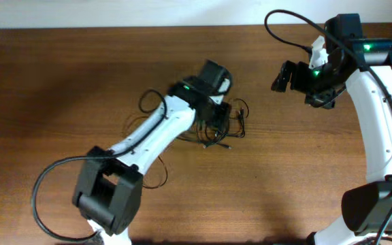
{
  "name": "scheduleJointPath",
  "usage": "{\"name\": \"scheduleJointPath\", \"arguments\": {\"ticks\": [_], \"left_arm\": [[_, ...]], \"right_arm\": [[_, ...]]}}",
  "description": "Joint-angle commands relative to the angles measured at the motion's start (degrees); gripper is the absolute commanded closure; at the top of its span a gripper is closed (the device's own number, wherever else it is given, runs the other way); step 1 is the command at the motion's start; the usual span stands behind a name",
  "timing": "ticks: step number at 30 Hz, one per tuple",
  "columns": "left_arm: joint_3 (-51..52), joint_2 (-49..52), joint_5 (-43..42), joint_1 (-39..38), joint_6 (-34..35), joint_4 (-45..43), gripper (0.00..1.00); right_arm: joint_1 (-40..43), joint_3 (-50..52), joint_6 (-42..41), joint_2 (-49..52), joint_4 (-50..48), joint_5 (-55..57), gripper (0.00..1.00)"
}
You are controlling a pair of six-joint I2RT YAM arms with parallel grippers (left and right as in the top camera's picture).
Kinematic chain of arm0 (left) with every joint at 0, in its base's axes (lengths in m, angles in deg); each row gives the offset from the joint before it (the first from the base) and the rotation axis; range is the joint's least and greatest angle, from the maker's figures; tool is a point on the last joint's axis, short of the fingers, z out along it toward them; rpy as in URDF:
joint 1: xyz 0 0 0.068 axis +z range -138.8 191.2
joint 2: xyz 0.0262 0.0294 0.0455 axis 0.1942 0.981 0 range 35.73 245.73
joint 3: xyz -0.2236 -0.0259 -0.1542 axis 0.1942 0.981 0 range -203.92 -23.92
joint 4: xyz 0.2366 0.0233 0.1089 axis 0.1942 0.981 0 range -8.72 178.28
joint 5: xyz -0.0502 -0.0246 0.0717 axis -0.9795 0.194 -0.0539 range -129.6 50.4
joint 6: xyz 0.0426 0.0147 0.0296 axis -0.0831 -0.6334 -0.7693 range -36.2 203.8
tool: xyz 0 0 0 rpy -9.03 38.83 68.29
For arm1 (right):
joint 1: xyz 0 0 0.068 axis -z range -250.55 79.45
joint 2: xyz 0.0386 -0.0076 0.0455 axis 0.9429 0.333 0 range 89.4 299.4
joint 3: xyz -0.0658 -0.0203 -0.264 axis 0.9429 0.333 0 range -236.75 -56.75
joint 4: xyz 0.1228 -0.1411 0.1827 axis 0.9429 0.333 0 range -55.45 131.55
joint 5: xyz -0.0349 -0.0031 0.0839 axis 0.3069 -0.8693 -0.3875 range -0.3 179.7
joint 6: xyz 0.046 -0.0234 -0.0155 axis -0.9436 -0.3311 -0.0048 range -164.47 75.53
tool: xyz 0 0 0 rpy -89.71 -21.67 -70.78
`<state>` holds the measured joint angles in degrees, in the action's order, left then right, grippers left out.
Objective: Untangle cables
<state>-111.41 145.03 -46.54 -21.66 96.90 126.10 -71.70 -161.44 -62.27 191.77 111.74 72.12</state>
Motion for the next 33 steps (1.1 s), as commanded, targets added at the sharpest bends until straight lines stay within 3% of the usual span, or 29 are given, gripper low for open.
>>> {"name": "scheduleJointPath", "arguments": {"ticks": [1, 3, 12, 17, 18, 21, 24, 25, 27, 31, 33], "left_arm": [[4.24, 0.04, 6.99, -2.97, 8.55, -5.75, 0.56], [4.26, 1.42, 11.08, -4.02, 10.05, -6.4, 0.6], [4.26, 12.96, 9.31, -7.5, 10.08, -12.31, 0.67], [4.15, 14.16, 9.31, -7.5, 10.01, -13.07, 0.84], [2.97, 13.6, 9.25, -7.08, 10.01, -11.41, 0.88], [-10.14, 8.37, -8.59, -2.14, 1.6, 2.84, 0.86], [-22.25, 5.42, -14.99, 2.12, -4.7, 14.56, 0.95], [-22.56, 4.92, -14.71, 2.56, -4.66, 14.62, 0.93], [-21.84, 6.69, -11.63, 1.64, -3.3, 14.64, 0.73], [-21.29, 15.76, -4.74, -1.16, 3.19, 14.86, 0.74], [-21.29, 18.86, -4.09, -1.18, 3.17, 14.93, 0.73]], "right_arm": [[0.11, -0.2, 0.42, -0.74, 0.04, 0.74, 0.01], [0.09, -0.2, 0.44, -0.74, 0.24, 0.74, 0.01], [0.09, -0.2, 0.44, -0.74, 0.24, 0.76, 0.01], [0.04, -0.2, 0.9, -0.74, 0.26, 0.74, 0.01], [0.04, -0.2, 1.07, -0.74, 0.26, 0.74, 0.01], [0.04, -0.2, 1.09, -0.74, 0.17, 0.72, 0.01], [0.04, -0.2, 2.29, -0.74, 0.09, 0.7, 0.01], [0.04, -0.2, 3.02, -0.74, 0.07, 0.72, 0.01], [0.04, -0.2, 3.02, -0.74, 0.0, 0.74, 0.01], [0.04, -0.2, 2.99, -0.74, 0.48, 0.98, 0.01], [0.07, -0.2, 2.97, -0.74, 0.66, 4.0, 0.01]]}}
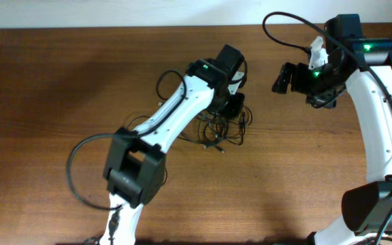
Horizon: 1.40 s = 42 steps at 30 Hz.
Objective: Untangle cables
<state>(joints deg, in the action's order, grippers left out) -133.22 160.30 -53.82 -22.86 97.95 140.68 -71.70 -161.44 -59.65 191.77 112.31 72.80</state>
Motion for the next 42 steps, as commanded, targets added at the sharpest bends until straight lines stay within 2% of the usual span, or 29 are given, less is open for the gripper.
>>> {"name": "scheduleJointPath", "arguments": {"ticks": [1, 3, 11, 12, 13, 14, 16, 17, 18, 20, 21, 23, 24, 25, 28, 30, 33, 35, 36, 38, 40, 41, 42], "left_arm": [[0.52, 5.16, 4.63, 0.02, 2.16, 0.2, 0.71], [0.5, 9.03, 8.04, 0.02, 2.36, -0.15, 0.7], [0.52, 11.72, 6.58, -3.74, 2.95, 1.2, 0.72], [0.52, 11.72, 7.04, -4.15, 2.97, 1.77, 0.78], [0.5, 11.72, 8.79, -4.2, 2.97, 1.46, 0.92], [0.5, 11.72, 10.03, -4.11, 2.97, 1.2, 0.99], [-0.44, 11.69, 10.62, -2.47, 2.95, 1.33, 1.0], [-2.43, 11.54, 10.56, -1.42, 2.91, 3.37, 1.0], [-6.95, 10.88, 8.11, 0.28, -0.2, 7.41, 1.0], [-16.48, 9.07, -3.93, 4.04, -7.96, 14.08, 1.0], [-25.18, 8.15, -18.38, 8.09, -14.14, 19.87, 1.0], [-32.96, 8.13, -33.48, 13.14, -17.49, 24.3, 1.0], [-34.4, 8.13, -39.47, 14.88, -17.51, 24.94, 1.0], [-34.45, 8.13, -49.24, 17.09, -17.51, 24.92, 1.0], [-34.45, 8.15, -59.67, 18.99, -17.49, 24.92, 1.0], [-34.45, 8.15, -70.1, 19.02, -17.49, 23.98, 1.0], [-34.45, 8.15, -74.1, 18.84, -17.44, 23.8, 1.0], [-34.45, 8.15, -75.84, 18.84, -17.44, 23.82, 1.0], [-34.45, 8.15, -75.97, 18.84, -16.46, 23.85, 1.0], [-34.45, 8.02, -75.97, 20.44, -12.22, 23.82, 1.0], [-34.45, 7.63, -75.97, 24.57, -12.24, 23.82, 1.0], [-34.45, 7.52, -75.95, 27.58, -12.28, 23.74, 1.0], [-34.45, 7.52, -74.88, 31.28, -12.46, 23.21, 1.0]], "right_arm": [[0.17, -0.2, 0.33, -0.74, 0.24, 5.66, 0.01], [0.15, -0.2, 0.15, -0.74, 0.28, 6.69, 0.01], [0.15, -0.2, 0.2, -0.74, 0.44, 6.69, 0.01], [0.15, -0.2, 0.2, -0.74, 0.52, 6.71, 0.01], [0.15, -0.2, 0.17, -0.74, 0.52, 6.69, 0.01], [0.15, -0.2, 0.2, -0.74, 0.52, 6.69, 0.01], [0.15, -0.2, 0.17, -0.74, 0.52, 6.67, 0.01], [0.13, -0.2, 0.15, -0.74, 0.52, 6.6, 0.01], [0.04, -0.2, 0.17, -0.74, 0.5, 5.49, 0.01], [0.04, -0.2, 0.28, -0.74, 0.37, 1.84, 0.01], [0.04, -0.2, 0.72, -0.74, -0.31, -3.56, 0.01], [-0.24, -0.2, 1.73, -0.72, -3.13, -12.61, 0.01], [-0.85, -0.2, 1.73, -0.72, -5.42, -16.06, 0.01], [-1.92, -0.2, 1.66, -0.68, -8.15, -19.5, 0.01], [-4.04, -0.2, 0.07, -0.63, -12.98, -22.93, 0.0], [-5.57, -0.07, -2.91, 0.55, -15.47, -22.93, 0.05], [-7.28, 0.02, -4.74, 4.42, -17.03, -23.19, 0.12], [-8.66, 0.02, -7.63, 6.54, -20.87, -23.12, 0.19], [-9.01, 0.02, -10.38, 7.58, -22.8, -21.4, 0.27], [-8.9, 0.92, -14.27, 8.07, -22.58, -10.49, 0.51], [-7.54, 1.29, -14.23, 8.07, -20.28, -6.71, 0.85], [-5.77, 1.29, -14.01, 8.07, -18.25, -5.09, 0.96], [-3.74, 1.29, -12.52, 8.07, -16.28, -4.26, 0.96]]}}
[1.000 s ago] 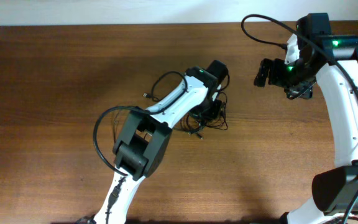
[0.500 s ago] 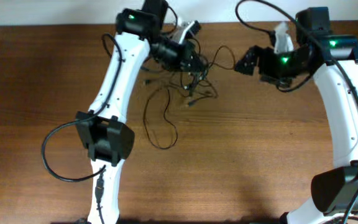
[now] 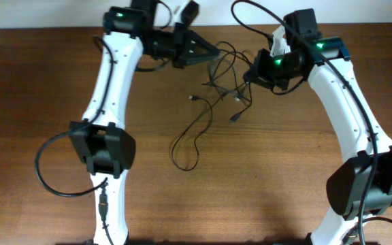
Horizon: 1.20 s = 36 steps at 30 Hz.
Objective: Untangle cables
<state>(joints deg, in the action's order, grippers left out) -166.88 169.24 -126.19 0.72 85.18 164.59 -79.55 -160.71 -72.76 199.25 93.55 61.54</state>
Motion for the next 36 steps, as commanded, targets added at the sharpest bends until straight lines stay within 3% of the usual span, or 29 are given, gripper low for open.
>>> {"name": "scheduleJointPath", "arguments": {"ticks": [1, 3, 6, 9, 11, 13, 14, 15, 16, 17, 19, 21, 22, 24, 26, 28, 29, 32, 36], "left_arm": [[-0.79, -1.44, 0.09, 10.51, 0.31, -0.72, 1.0], [-0.79, -1.44, 14.23, 16.37, 0.31, -0.31, 1.0], [-0.79, -1.44, 47.91, 18.05, 0.28, 5.38, 1.0], [-0.76, -1.44, 58.88, 16.15, -3.48, 7.69, 1.0], [-0.76, -1.44, 79.76, 14.84, -4.44, 8.35, 1.0], [-0.76, -1.44, 92.78, 14.91, 2.86, 9.25, 1.0], [-0.76, -1.44, 92.24, 14.91, 3.15, 9.18, 1.0], [-0.76, -1.44, 91.03, 14.6, 3.08, 9.11, 1.0], [-0.79, -1.44, 86.58, 13.6, 0.04, 8.76, 1.0], [-0.79, -1.44, 78.25, 11.93, -6.43, 8.7, 1.0], [-0.79, -1.44, 70.88, 10.32, -9.05, 8.22, 1.0], [-0.79, -1.44, 63.73, 9.07, -10.36, 7.76, 1.0], [-0.76, -1.42, 57.81, 6.71, -12.04, 6.75, 1.0], [-0.63, -1.27, 57.37, 2.36, -11.96, 4.07, 0.99], [-0.55, 0.35, 57.42, -6.19, -7.08, -2.38, 0.65], [-0.55, 3.89, 57.42, -13.44, -1.55, -10.56, 0.42], [-0.55, 6.51, 57.53, -17.05, 0.0, -15.78, 0.36], [-0.55, 13.75, 64.0, -25.59, 1.01, -26.77, 0.32], [-0.55, 19.63, 76.37, -32.52, 1.01, -32.68, 0.32]], "right_arm": [[6.19, 0.57, 2.71, 0.59, 4.37, 7.04, 0.96], [9.46, 0.57, 7.26, 0.59, 7.72, 7.28, 0.96], [13.84, 0.57, 15.17, 0.59, 10.97, 4.07, 0.96], [13.84, 0.57, 20.57, 0.57, 13.75, 1.75, 0.96], [14.73, -0.52, 25.11, -0.24, 16.5, 1.73, 0.96], [16.94, -1.84, 24.83, -2.1, 17.77, 1.79, 0.96], [17.33, -2.03, 24.44, -3.39, 18.25, 1.46, 0.95], [17.16, -2.14, 24.5, -4.98, 19.3, -0.5, 0.86], [17.16, -2.14, 24.5, -5.77, 20.48, -1.88, 0.58], [17.16, -2.14, 24.48, -6.12, 22.32, -2.16, 0.16], [16.44, -2.12, 25.11, -6.1, 24.2, -1.95, 0.01], [16.04, -2.12, 24.2, -6.1, 24.2, 2.21, 0.01], [17.44, -2.14, 18.18, -6.1, 23.28, 9.14, 0.01], [22.03, -2.14, 14.91, -6.1, 21.4, 10.88, 0.01], [29.03, -2.12, 14.27, -6.1, 20.92, 10.84, 0.01], [32.72, -2.12, 14.32, -6.1, 21.59, 10.86, 0.01], [33.38, -2.12, 14.36, -6.1, 21.92, 10.86, 0.01], [33.4, -2.12, 14.51, -6.08, 22.71, 10.88, 0.01], [33.4, -2.12, 15.85, -6.08, 23.61, 10.86, 0.01]]}}
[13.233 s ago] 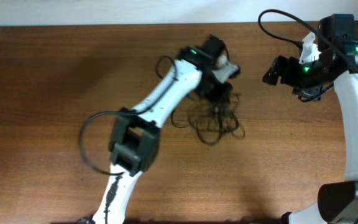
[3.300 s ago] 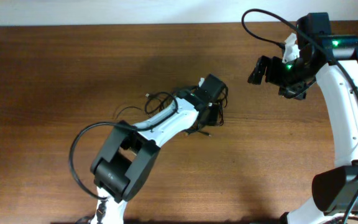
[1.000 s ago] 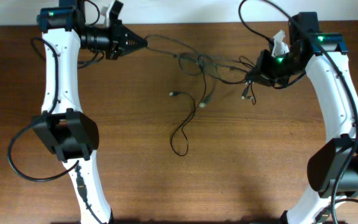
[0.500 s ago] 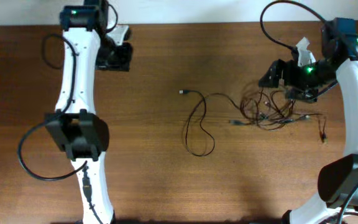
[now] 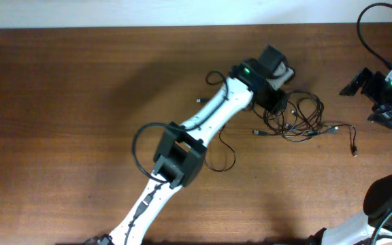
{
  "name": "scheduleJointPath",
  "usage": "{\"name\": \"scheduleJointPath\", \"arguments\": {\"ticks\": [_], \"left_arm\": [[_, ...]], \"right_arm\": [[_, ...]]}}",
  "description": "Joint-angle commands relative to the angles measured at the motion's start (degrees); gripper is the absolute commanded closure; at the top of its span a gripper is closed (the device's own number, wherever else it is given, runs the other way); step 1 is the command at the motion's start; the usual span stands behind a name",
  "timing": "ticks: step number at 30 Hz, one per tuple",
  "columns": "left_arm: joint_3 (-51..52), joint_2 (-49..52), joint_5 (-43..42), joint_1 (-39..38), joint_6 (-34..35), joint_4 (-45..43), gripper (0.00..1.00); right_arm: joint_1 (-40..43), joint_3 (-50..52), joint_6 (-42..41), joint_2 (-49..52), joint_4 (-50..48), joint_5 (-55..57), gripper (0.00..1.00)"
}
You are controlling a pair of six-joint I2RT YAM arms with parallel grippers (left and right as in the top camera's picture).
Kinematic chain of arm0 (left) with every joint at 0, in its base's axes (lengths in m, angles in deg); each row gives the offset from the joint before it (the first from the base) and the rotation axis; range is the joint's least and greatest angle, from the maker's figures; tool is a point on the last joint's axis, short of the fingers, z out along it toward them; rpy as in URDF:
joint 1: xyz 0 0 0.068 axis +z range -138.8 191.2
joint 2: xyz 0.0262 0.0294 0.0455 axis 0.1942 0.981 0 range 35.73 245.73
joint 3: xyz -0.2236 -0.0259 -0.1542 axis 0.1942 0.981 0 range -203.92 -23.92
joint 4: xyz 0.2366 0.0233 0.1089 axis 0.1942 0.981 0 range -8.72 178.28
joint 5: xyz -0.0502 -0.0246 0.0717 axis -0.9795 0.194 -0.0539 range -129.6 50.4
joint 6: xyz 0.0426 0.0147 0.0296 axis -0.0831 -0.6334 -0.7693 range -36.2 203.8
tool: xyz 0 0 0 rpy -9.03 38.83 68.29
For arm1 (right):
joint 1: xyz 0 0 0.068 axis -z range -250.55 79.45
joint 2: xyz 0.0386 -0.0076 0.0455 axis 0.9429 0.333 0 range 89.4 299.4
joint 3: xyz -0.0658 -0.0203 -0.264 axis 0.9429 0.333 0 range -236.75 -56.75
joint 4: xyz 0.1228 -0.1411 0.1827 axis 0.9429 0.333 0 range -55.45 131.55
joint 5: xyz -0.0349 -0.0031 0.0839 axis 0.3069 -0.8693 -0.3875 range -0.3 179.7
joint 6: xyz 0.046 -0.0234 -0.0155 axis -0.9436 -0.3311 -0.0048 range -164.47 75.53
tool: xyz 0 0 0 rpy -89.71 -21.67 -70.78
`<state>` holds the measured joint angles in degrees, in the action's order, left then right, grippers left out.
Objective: Untangle cables
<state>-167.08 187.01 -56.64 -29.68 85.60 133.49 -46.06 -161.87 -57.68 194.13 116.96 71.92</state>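
Observation:
A tangle of thin black cables [image 5: 299, 117] lies on the brown table, right of the middle. Loose plug ends stick out at the left [image 5: 256, 131] and the far right [image 5: 354, 147]. My left gripper [image 5: 280, 107] is down at the tangle's left edge, its fingers mostly hidden under the wrist and seemingly shut on the cables. A single cable runs back under the left arm to a loop [image 5: 220, 160]. My right gripper [image 5: 350, 87] hovers open at the far right, apart from the cables.
The table's back edge meets a white wall [image 5: 182, 12]. The left arm's long white link [image 5: 209, 122] crosses the table's middle diagonally. The right arm's own thick black cable [image 5: 367, 20] arcs above its wrist.
The left gripper moved from the back of the table to right of the middle, and the tangle went with it. The right gripper let go of the cables and now sits at the far right.
The left gripper was first down on the tangle at the table's middle while the right hovered apart. Later both grippers held the cables stretched between them near the back edge. Now the tangle lies spread out further right, with only the left gripper at it.

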Motion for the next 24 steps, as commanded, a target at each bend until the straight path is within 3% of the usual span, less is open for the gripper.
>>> {"name": "scheduleJointPath", "arguments": {"ticks": [1, 4, 7, 9, 11, 13, 14, 18, 22, 24], "left_arm": [[-0.35, 2.43, 8.09, -2.93, 0.59, -3.56, 0.34], [-0.35, 4.52, 14.97, -3.69, 2.12, -6.45, 0.46], [-0.35, 5.16, 16.06, -3.69, 3.39, -6.36, 0.59], [-0.35, 5.16, 16.0, -3.69, 3.41, -6.32, 0.75], [-0.46, 5.14, 15.98, -3.65, 4.24, -5.9, 0.99], [-4.76, 4.44, 15.96, -2.93, 5.33, -1.01, 1.0], [-14.21, 2.93, 15.91, -1.51, 5.51, 8.31, 1.0], [-36.2, -3.93, 11.89, 2.95, 5.42, 32.57, 1.0], [-36.59, -10.34, 11.63, 5.44, 2.4, 41.92, 1.0], [-36.52, -10.67, 1.86, 7.52, -2.12, 44.52, 1.0]], "right_arm": [[-0.09, -0.96, 0.76, -0.96, 0.31, 0.48, 0.01], [-0.09, -0.96, 0.96, -0.96, 0.35, 0.5, 0.01], [-0.09, -0.96, 0.96, -0.94, 0.31, 0.52, 0.01], [-0.09, -0.94, 0.98, -0.7, 0.31, 0.52, 0.01], [-0.09, -0.94, 1.01, -0.31, 0.31, 0.52, 0.01], [-0.09, -0.92, 0.98, -0.26, 0.31, 0.5, 0.01], [-0.11, -0.92, 0.96, -0.26, 0.31, 0.46, 0.01], [-4.79, -0.92, 3.89, -0.26, 0.02, -5.11, 0.01], [-15.67, -0.94, 10.78, -0.26, -5.7, -24.87, 0.01], [-19.5, -0.94, 10.91, -0.26, -10.03, -26.84, 0.01]]}}
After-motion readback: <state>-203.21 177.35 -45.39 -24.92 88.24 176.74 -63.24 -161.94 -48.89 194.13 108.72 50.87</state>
